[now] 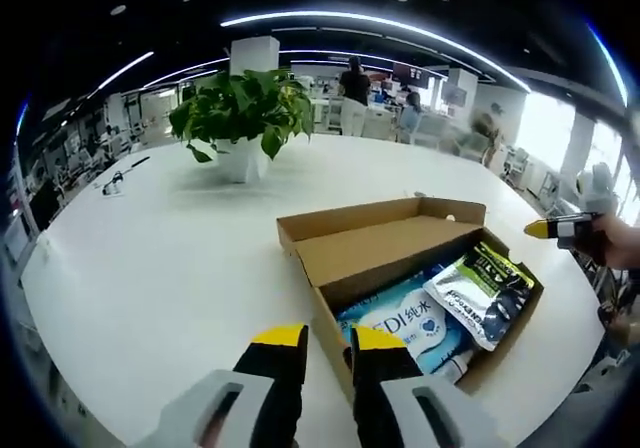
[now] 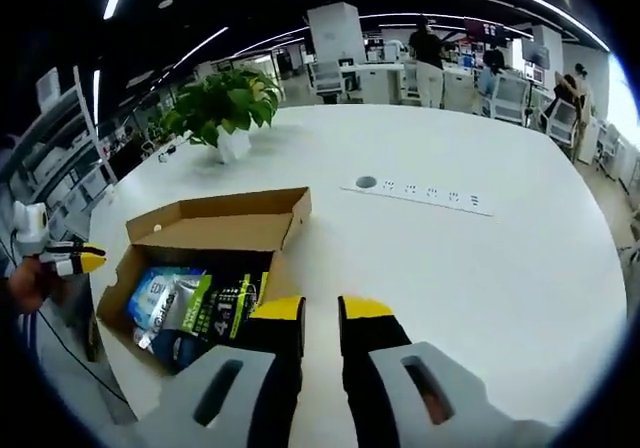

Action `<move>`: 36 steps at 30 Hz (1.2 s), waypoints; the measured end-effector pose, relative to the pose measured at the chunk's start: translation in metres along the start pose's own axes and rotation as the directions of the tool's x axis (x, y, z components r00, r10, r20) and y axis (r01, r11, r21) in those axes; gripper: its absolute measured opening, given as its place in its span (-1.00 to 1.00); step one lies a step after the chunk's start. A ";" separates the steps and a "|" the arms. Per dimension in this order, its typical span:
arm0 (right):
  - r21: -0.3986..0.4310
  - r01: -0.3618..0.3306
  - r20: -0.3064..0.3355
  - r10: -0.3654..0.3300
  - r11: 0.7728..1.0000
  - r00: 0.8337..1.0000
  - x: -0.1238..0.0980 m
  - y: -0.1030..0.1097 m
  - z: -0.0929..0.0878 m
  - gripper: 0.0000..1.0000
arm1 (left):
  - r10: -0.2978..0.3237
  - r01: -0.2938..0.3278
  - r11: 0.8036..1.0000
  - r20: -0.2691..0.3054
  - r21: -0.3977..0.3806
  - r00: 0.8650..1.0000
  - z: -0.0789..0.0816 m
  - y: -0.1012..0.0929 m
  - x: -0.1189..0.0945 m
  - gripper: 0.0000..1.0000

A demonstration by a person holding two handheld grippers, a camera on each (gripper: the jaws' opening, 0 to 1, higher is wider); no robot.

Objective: Operate the shoe box by opening the lid, removing the specified soft item, and placing it in the target area until the item is outside and the box remains undamaged.

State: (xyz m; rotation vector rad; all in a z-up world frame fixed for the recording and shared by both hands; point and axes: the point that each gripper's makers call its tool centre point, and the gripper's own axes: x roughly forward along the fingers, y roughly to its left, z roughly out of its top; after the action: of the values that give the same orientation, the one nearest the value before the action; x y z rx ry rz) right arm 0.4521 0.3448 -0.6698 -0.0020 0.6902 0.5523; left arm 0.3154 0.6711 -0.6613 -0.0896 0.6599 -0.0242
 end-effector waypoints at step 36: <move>0.064 0.081 0.019 -0.082 0.995 0.996 -0.110 -0.027 -0.106 -0.78 | -0.207 0.209 0.977 -0.043 0.035 0.977 -0.019 -0.118 0.007 -0.67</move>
State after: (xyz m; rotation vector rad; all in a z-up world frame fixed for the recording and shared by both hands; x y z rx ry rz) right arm 0.3318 0.2494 -0.6909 0.0347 0.6830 0.4514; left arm 0.3106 0.5514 -0.6698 -0.1198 0.6869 -0.2412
